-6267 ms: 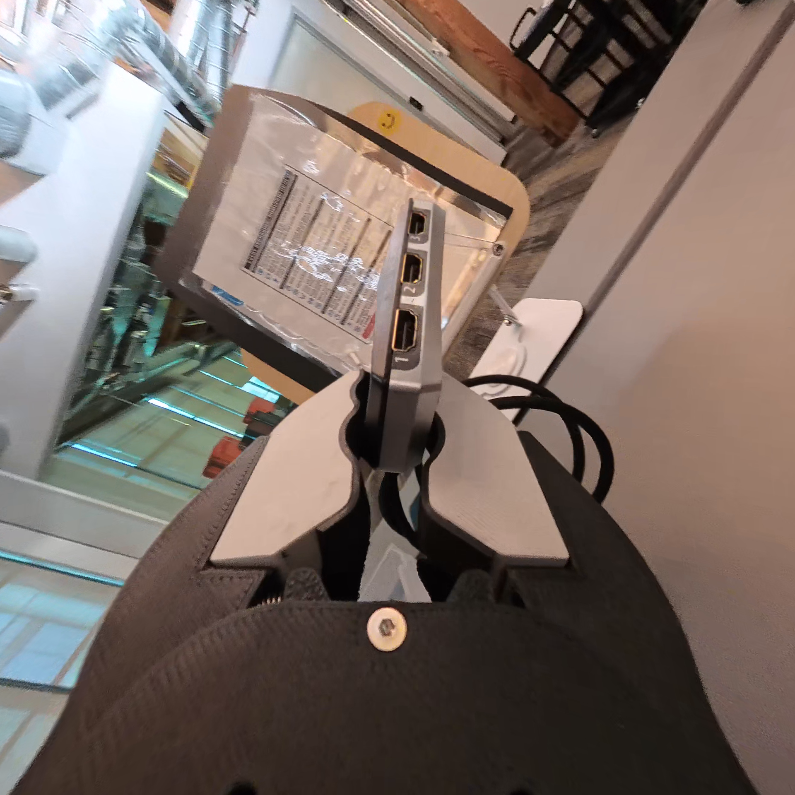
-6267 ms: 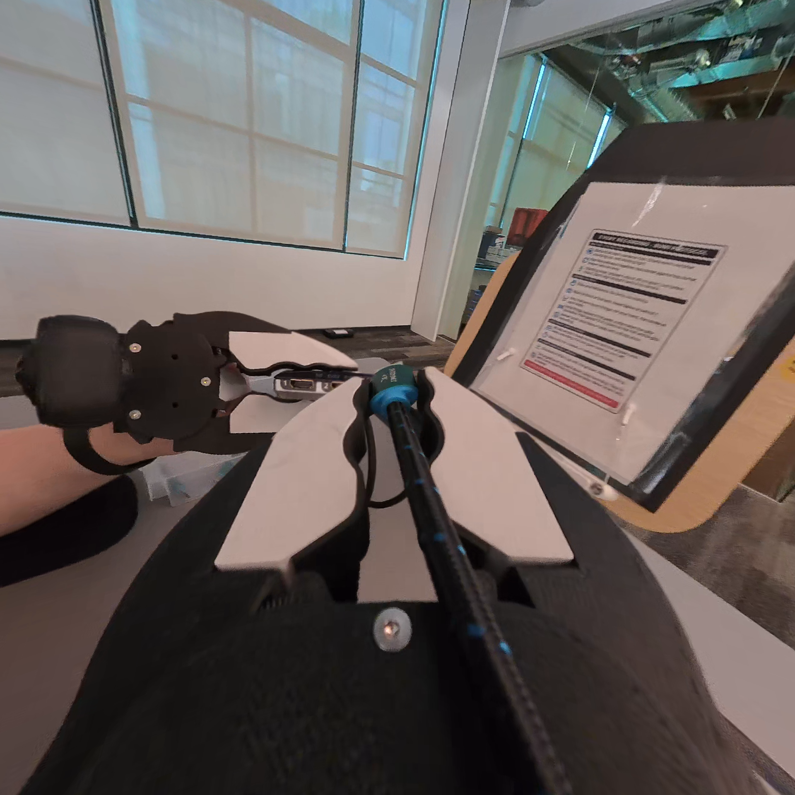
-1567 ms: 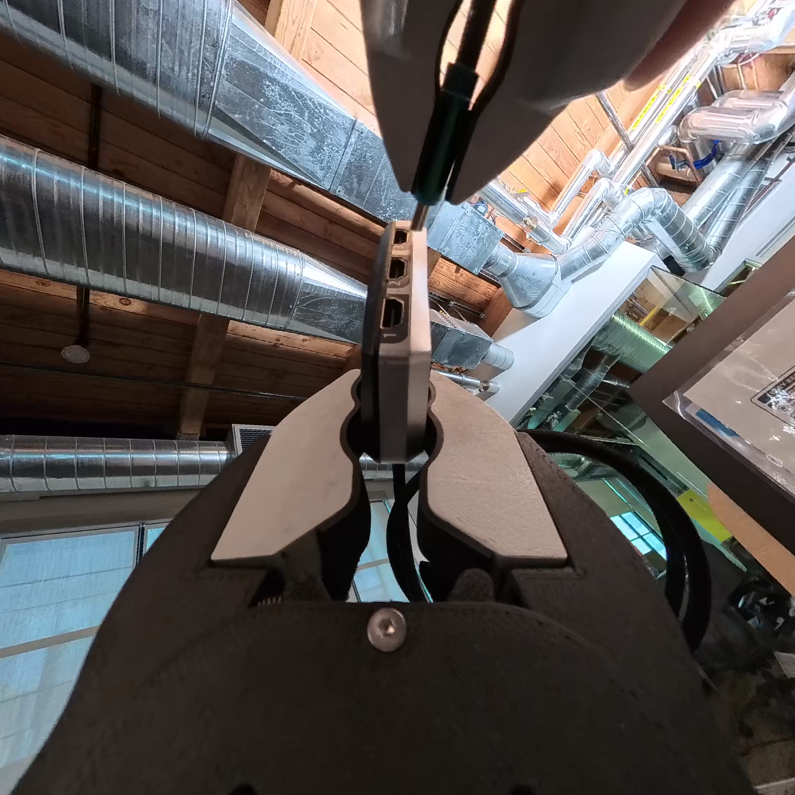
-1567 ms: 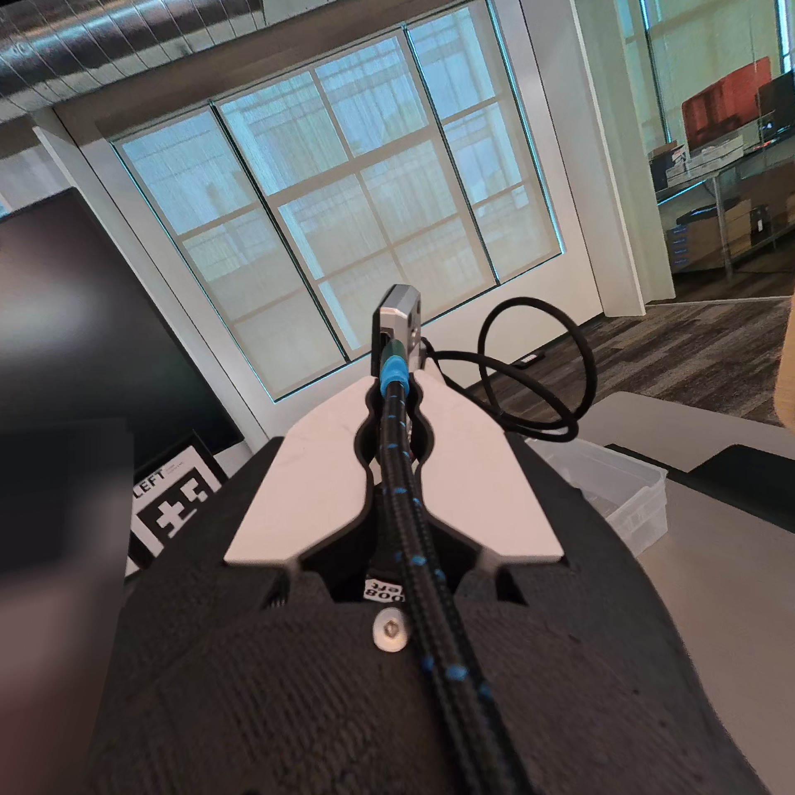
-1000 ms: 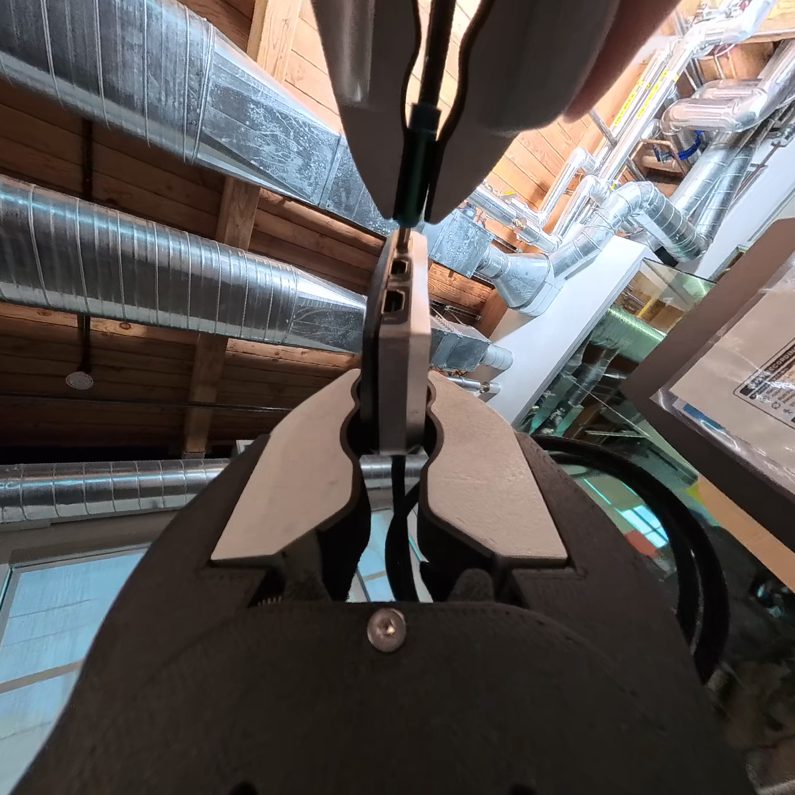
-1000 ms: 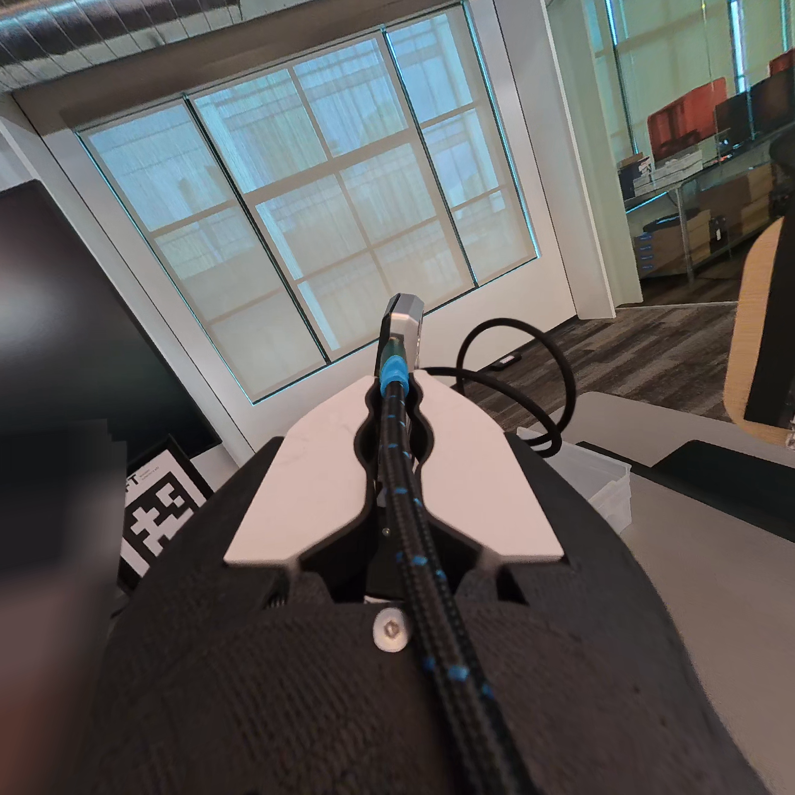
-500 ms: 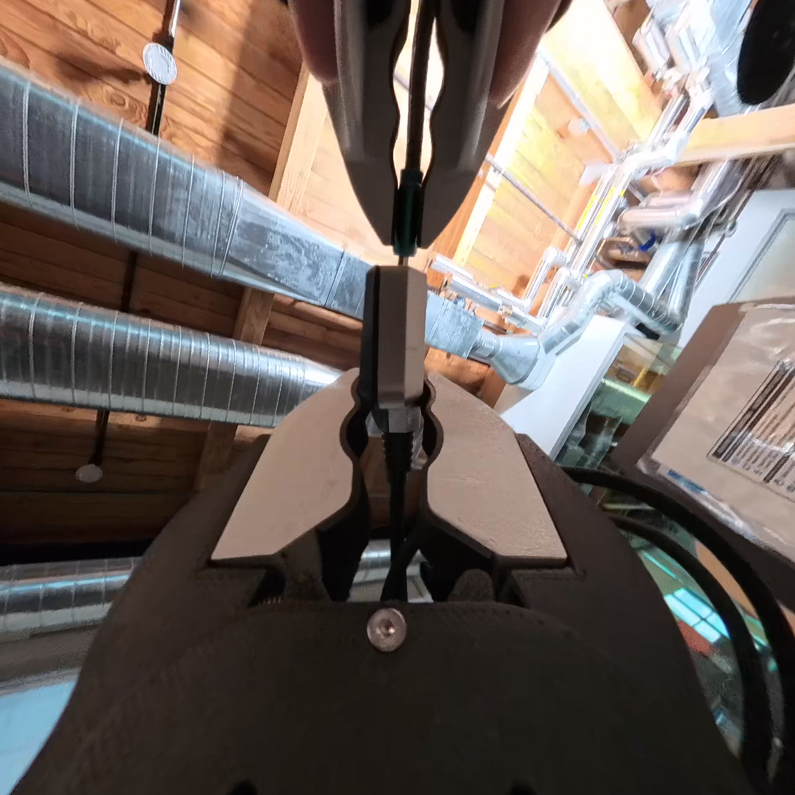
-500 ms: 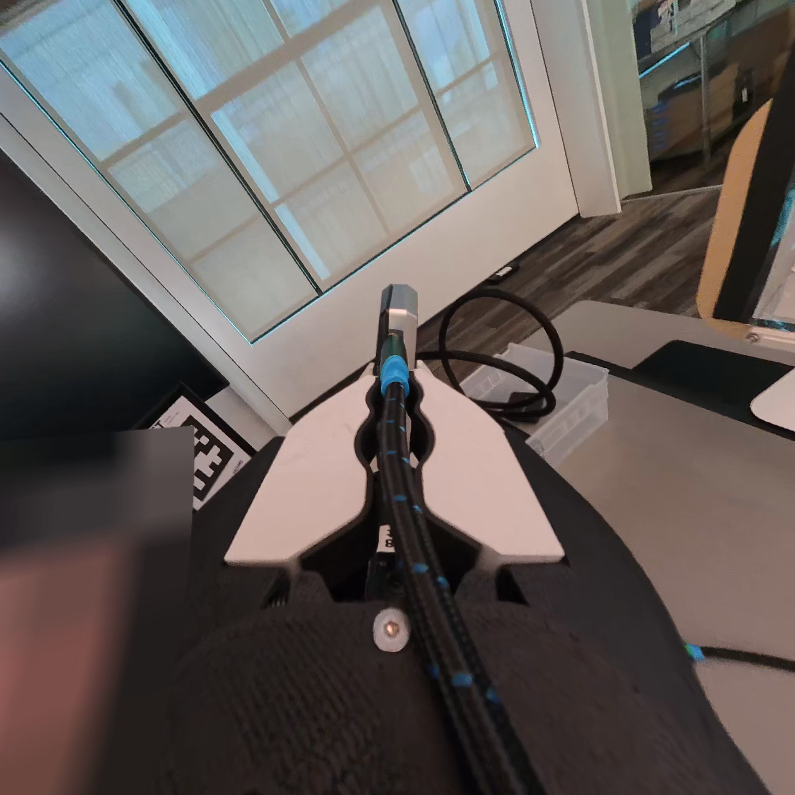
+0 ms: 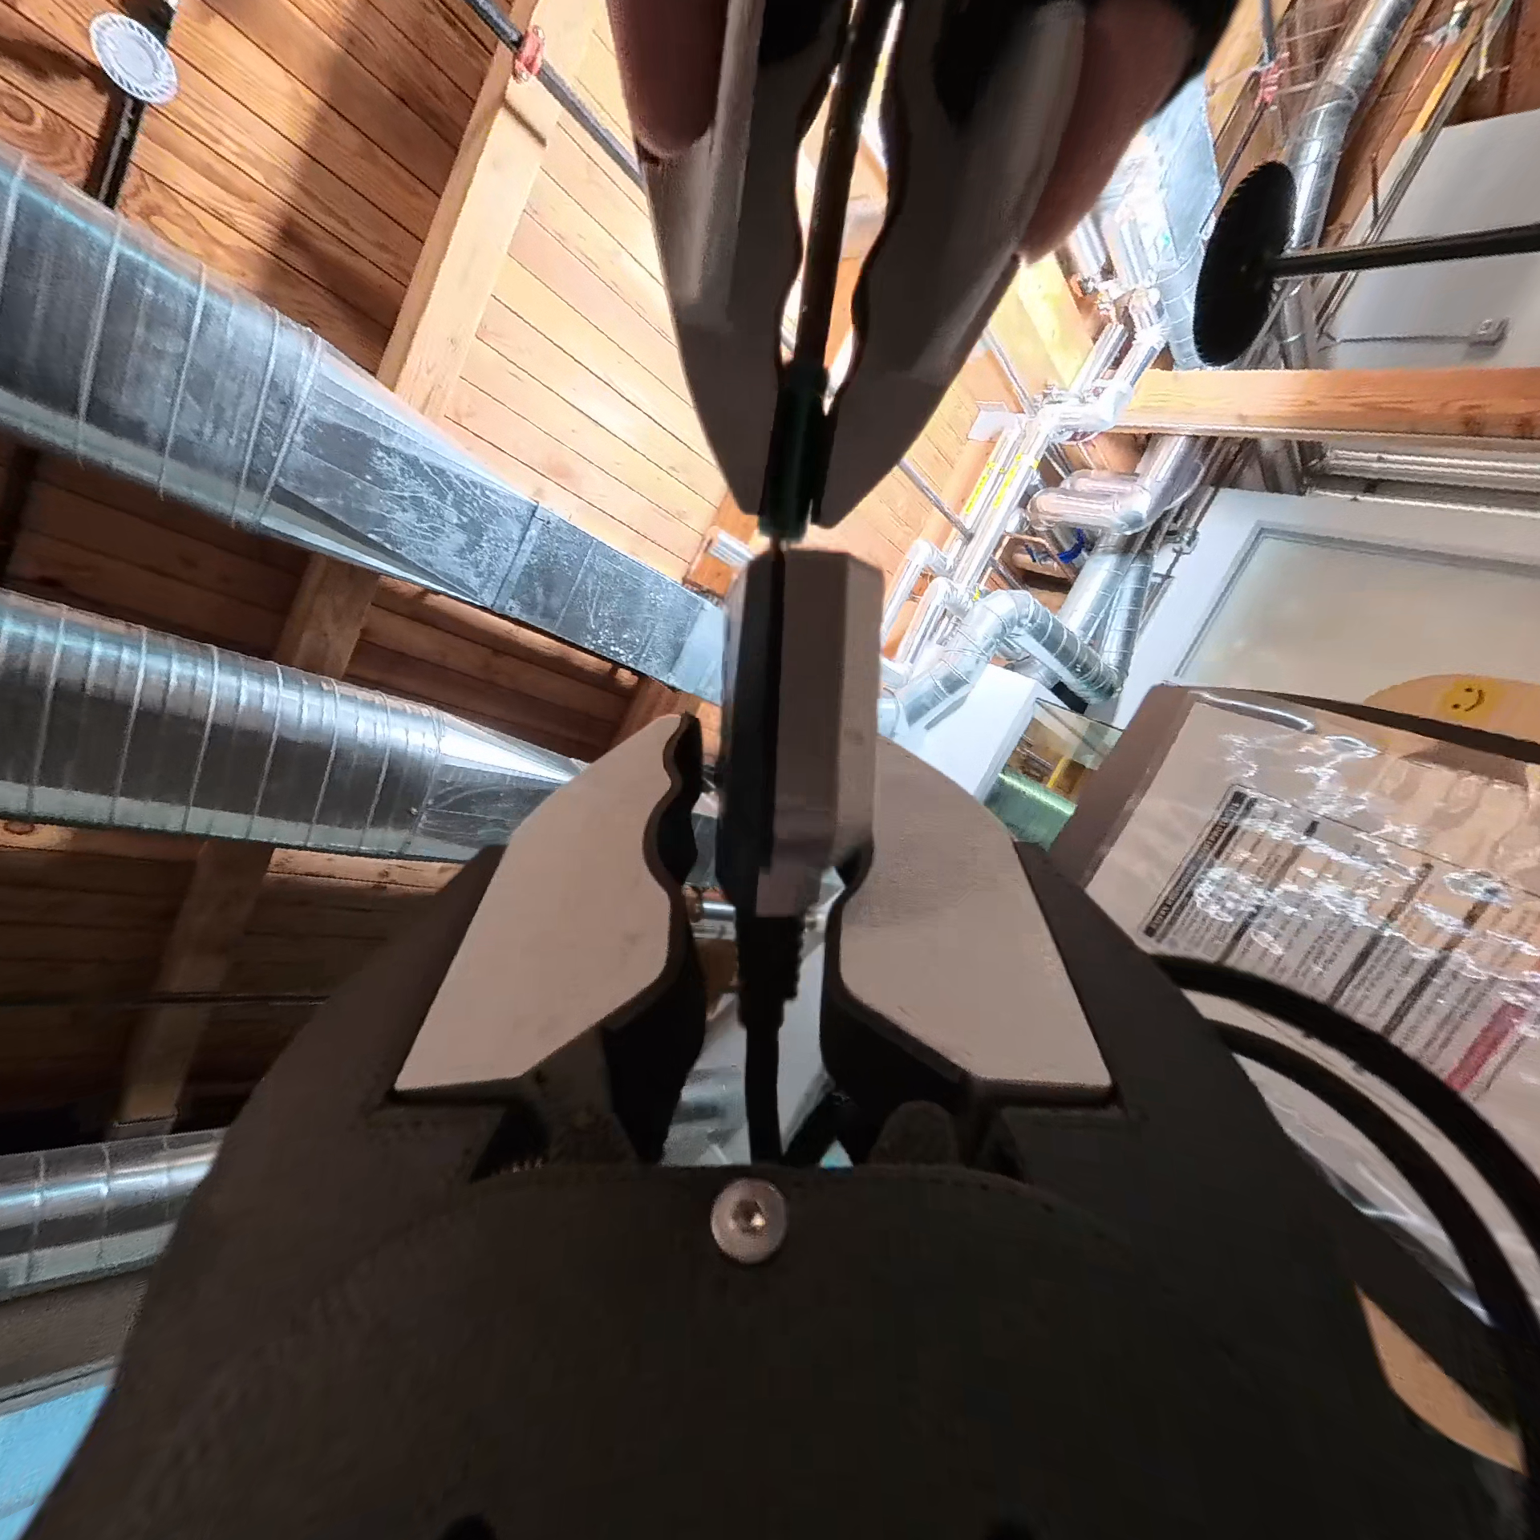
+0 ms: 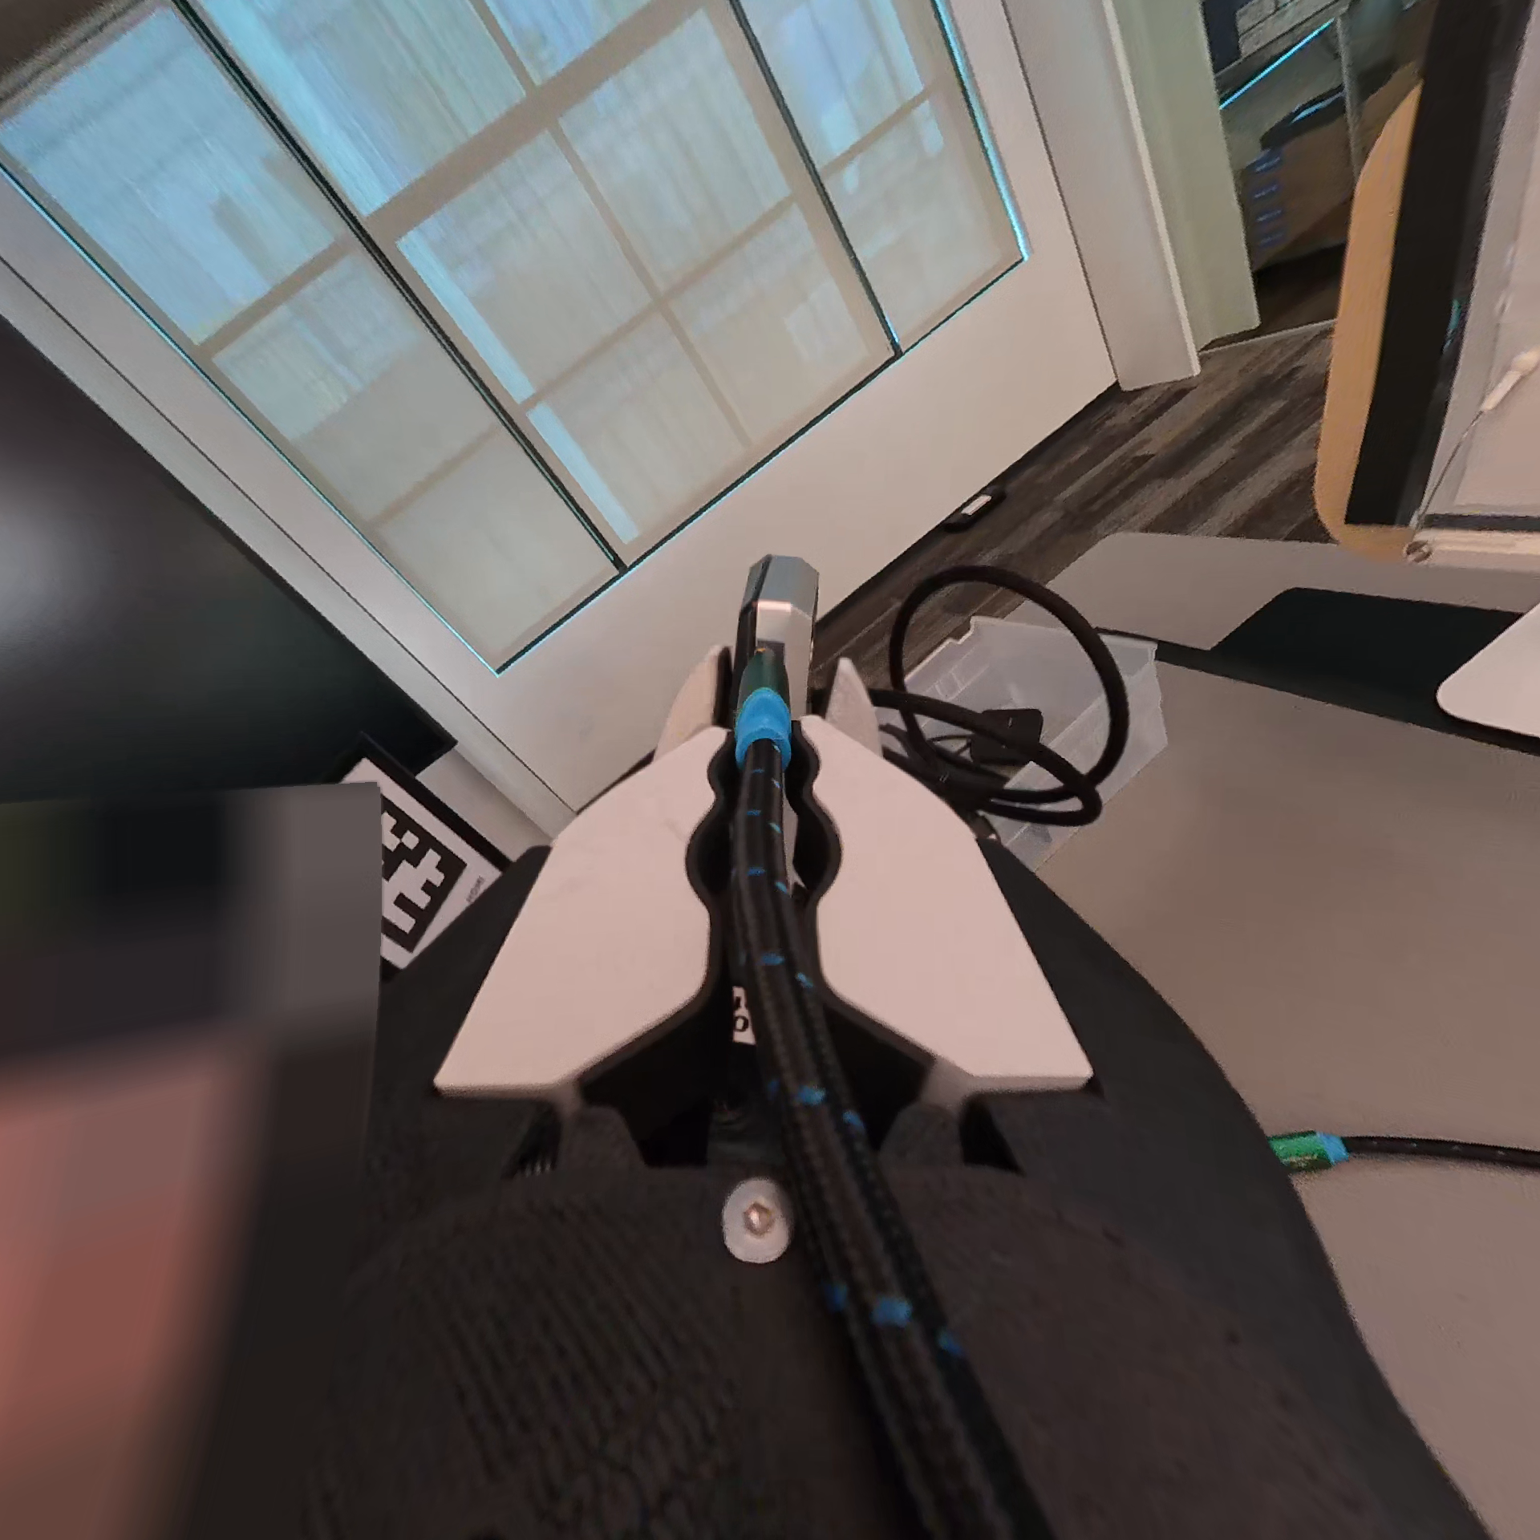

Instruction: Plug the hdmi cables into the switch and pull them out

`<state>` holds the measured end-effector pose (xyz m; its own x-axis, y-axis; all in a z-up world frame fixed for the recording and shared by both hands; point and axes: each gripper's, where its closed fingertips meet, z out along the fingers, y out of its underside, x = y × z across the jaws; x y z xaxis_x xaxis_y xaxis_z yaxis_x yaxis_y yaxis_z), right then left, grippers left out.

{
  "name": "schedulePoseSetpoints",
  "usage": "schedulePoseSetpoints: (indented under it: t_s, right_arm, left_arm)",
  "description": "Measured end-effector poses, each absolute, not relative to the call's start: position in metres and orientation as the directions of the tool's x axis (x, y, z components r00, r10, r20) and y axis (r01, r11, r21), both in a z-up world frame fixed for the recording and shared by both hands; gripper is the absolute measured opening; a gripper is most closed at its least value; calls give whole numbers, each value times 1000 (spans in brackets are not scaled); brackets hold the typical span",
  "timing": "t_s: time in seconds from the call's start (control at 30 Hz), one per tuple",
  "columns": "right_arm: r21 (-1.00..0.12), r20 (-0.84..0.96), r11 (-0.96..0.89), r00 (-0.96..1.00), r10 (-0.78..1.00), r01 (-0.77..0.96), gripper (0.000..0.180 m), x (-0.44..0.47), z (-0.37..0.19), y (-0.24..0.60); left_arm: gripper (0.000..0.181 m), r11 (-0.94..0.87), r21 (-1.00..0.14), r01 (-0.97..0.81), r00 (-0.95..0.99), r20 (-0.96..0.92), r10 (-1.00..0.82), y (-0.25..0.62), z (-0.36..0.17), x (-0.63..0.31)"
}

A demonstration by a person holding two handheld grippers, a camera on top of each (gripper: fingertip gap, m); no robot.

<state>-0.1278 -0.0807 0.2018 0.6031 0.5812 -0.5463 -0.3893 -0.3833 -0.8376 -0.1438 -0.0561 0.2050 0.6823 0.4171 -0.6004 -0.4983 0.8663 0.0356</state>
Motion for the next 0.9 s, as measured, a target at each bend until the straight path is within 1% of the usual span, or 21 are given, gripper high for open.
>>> schedulePoseSetpoints:
  t_s: [0.07,0.2,0.37,0.63,0.73,0.9]
  right_arm:
    - [-845,-535,-377,611,583,-380,11,-129,196,-81]
    - [-857,-515,-384,606,606,-344,11,-131,192,-85]
    - [-857,-511,-415,608,607,-305,11,-135,189,-95]
    - [-830,-524,-489,673,522,-266,11,-120,177,-103]
    - [-809,-556,-518,650,518,-279,11,-119,176,-107]
    - [-806,-556,-525,653,515,-272,11,-121,176,-110]
  left_arm:
    - [24,866,54,-497,674,-604,425,-57,202,-142]
    - [23,861,119,-494,662,-591,461,-63,200,-144]
    - [22,871,199,-449,669,-572,475,-78,196,-146]
    - [22,902,194,-386,663,-622,417,-89,182,-127]
    - [22,909,198,-368,672,-619,407,-95,180,-126]
    - [21,912,194,-360,682,-612,400,-99,181,-127]
